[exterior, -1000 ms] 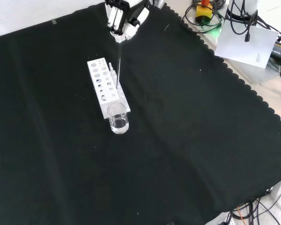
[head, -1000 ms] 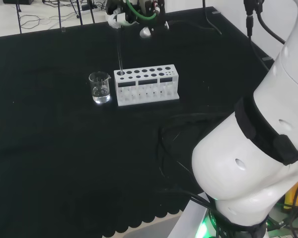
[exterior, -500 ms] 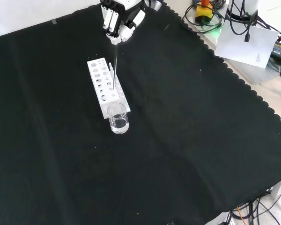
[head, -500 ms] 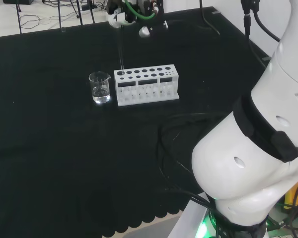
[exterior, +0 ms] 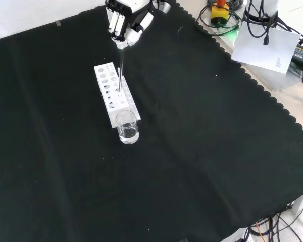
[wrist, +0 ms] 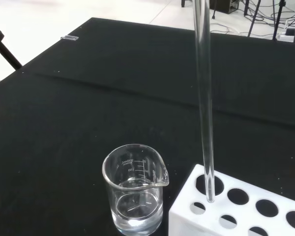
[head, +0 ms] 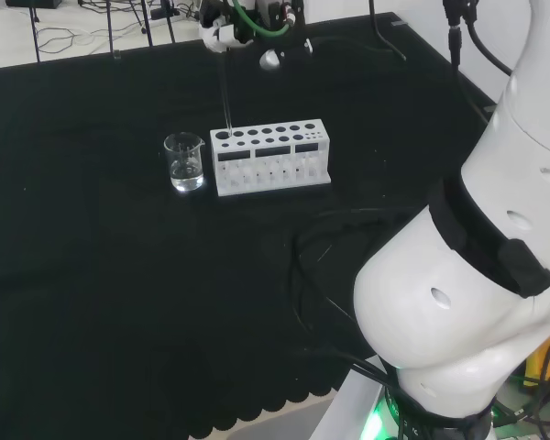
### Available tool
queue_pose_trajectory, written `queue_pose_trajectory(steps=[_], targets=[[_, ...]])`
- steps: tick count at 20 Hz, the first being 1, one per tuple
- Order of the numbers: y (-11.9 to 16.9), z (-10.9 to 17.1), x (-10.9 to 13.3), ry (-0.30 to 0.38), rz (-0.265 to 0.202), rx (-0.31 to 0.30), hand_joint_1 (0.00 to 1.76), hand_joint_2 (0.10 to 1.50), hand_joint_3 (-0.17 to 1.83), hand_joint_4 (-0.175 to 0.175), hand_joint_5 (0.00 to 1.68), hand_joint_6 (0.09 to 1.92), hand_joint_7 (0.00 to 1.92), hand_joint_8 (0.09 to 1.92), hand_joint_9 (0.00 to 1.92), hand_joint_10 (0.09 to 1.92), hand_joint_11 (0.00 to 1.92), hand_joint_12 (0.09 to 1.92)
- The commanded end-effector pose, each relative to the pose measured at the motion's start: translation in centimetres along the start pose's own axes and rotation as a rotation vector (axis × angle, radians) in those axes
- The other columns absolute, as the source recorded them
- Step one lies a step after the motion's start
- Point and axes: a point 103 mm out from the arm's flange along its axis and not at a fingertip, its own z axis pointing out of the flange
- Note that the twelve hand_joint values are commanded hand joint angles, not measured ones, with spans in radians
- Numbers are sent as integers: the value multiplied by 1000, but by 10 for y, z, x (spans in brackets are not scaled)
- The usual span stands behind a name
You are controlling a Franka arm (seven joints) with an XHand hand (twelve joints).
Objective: Put the glass rod back on the white test tube rack.
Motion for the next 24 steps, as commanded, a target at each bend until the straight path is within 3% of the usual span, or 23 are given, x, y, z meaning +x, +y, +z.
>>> queue_pose_trajectory(steps=[1, 13, 17, 19, 24], targets=[[5, 3, 6, 2, -7, 5, 1288, 1180, -175, -175, 1074, 580, 1018, 1288, 1514, 1174, 1597, 924], [1, 12, -4, 31, 16, 15, 1288, 1181, -175, -175, 1074, 580, 1018, 1289, 1514, 1174, 1596, 924], [0, 12, -2, 64, 5, 1, 1287, 1181, -175, -175, 1074, 580, 1018, 1289, 1514, 1175, 1596, 925], [0, 10, -2, 78, 20, -12, 1288, 1180, -175, -175, 1074, 580, 1018, 1288, 1514, 1175, 1596, 925], [3, 9, 1, 36, 6, 6, 1288, 1180, -175, -175, 1074, 580, 1018, 1288, 1514, 1175, 1596, 925]])
